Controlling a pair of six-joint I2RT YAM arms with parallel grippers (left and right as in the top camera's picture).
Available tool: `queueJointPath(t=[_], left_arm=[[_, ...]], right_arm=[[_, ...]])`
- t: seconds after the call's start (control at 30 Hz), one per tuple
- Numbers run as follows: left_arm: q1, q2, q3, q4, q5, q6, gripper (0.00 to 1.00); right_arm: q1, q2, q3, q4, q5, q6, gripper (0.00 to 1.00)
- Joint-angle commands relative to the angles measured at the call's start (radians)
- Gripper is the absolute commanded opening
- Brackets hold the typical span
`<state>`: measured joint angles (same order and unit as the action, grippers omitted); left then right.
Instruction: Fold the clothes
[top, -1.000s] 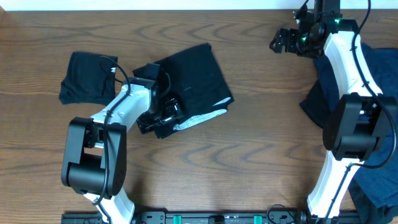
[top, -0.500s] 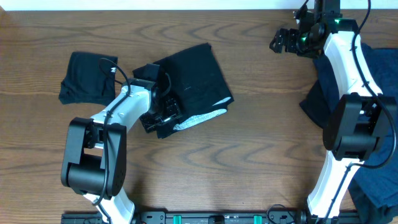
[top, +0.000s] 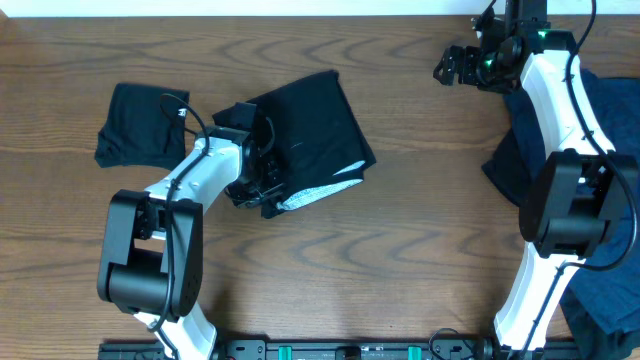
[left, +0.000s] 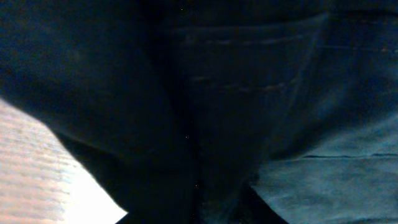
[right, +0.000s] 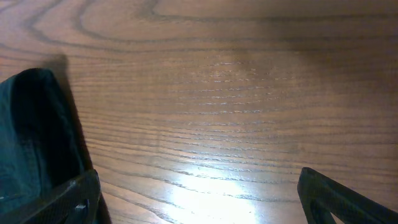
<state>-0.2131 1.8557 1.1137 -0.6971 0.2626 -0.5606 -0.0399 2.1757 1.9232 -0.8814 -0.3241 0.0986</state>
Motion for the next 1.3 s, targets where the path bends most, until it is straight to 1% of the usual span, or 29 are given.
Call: queueJointPath(t=[0.0, 0.2, 0.23, 0.27, 0.53, 0.7, 0.87, 1.03, 1.1, 1.17, 1.27], left_arm=[[0.001, 0.014, -0.029, -0.018, -0.028, 0.067, 0.15], [0.002, 0.013, -0.026, -0.015, -0.028, 0.146, 0.13], [0.003, 0.013, -0.021, -0.015, -0.028, 0.166, 0.11], [0.005, 0.013, -0.015, -0.015, -0.028, 0.182, 0.06], [0.061, -0.016, 0.088, -0.020, -0.047, 0.334, 0.06], [0.108, -0.078, 0.148, -0.019, -0.160, 0.352, 0.06], [0.135, -0.157, 0.203, -0.011, -0.263, 0.502, 0.06], [0.151, -0.239, 0.217, 0.031, -0.488, 0.592, 0.06], [0.156, -0.265, 0.217, 0.052, -0.543, 0.621, 0.06], [0.164, -0.289, 0.217, 0.087, -0.574, 0.661, 0.06], [0.181, -0.302, 0.217, 0.140, -0.575, 0.703, 0.06]], right_arm=[[0.000, -0.004, 0.008, -0.001, 0.000, 0.001, 0.99], [0.000, -0.004, 0.008, -0.001, 0.000, 0.001, 0.99], [0.000, -0.004, 0.008, -0.001, 0.000, 0.001, 0.99], [0.000, -0.005, 0.008, -0.001, 0.000, 0.001, 0.99], [0.000, -0.004, 0.008, -0.001, 0.000, 0.001, 0.99], [0.000, -0.004, 0.008, -0.001, 0.000, 0.001, 0.99], [0.000, -0.004, 0.008, -0.001, 0.000, 0.001, 0.99], [0.000, -0.004, 0.008, -0.001, 0.000, 0.001, 0.99], [0.000, -0.004, 0.008, -0.001, 0.000, 0.001, 0.99], [0.000, -0.004, 0.008, -0.001, 0.000, 0.001, 0.99], [0.000, -0.004, 0.008, -0.001, 0.000, 0.001, 0.99]])
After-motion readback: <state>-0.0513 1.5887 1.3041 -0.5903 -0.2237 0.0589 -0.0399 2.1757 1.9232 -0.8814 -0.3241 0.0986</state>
